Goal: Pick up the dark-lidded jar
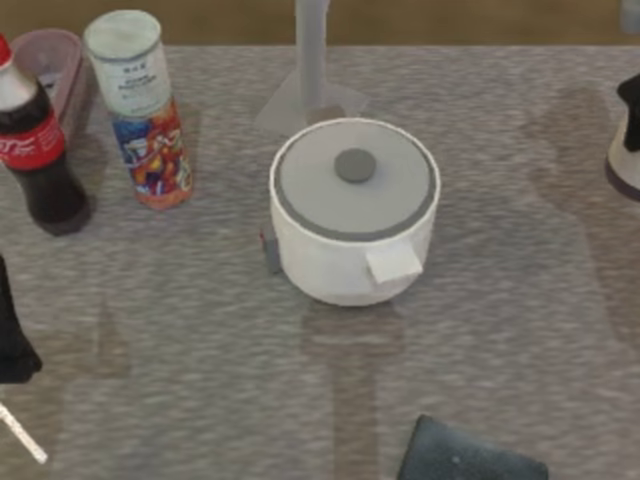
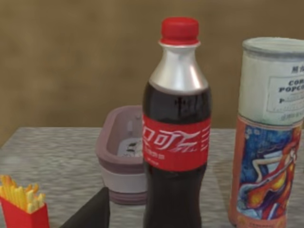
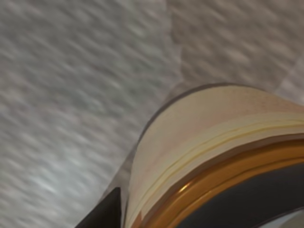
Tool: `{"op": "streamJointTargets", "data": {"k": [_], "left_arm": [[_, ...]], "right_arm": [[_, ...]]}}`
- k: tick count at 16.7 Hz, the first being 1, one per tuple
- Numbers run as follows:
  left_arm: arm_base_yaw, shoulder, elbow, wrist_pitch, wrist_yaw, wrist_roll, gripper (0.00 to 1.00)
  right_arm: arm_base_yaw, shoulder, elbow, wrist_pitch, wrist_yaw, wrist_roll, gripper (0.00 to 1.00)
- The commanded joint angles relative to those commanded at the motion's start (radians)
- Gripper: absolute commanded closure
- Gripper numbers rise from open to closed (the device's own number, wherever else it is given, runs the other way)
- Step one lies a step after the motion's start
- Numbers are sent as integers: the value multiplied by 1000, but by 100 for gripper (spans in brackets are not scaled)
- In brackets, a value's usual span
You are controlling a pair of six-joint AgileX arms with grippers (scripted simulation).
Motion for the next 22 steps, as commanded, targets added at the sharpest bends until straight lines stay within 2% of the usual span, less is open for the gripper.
{"op": "streamJointTargets", "data": {"k": [2, 5, 15, 18, 22], "left_arm": [[0, 0, 0, 0, 0, 0, 0], [0, 0, 0, 0, 0, 0, 0], [0, 0, 0, 0, 0, 0, 0], [0, 0, 0, 0, 0, 0, 0], [0, 0, 0, 0, 0, 0, 0]], "right_arm": [[7, -1, -4, 5, 2, 13, 100], [47, -3, -32, 33, 20, 110, 100], [273, -31, -221, 206, 147, 780, 100], [310, -38, -253, 235, 168, 861, 100], [313, -38, -256, 237, 169, 867, 100]]}}
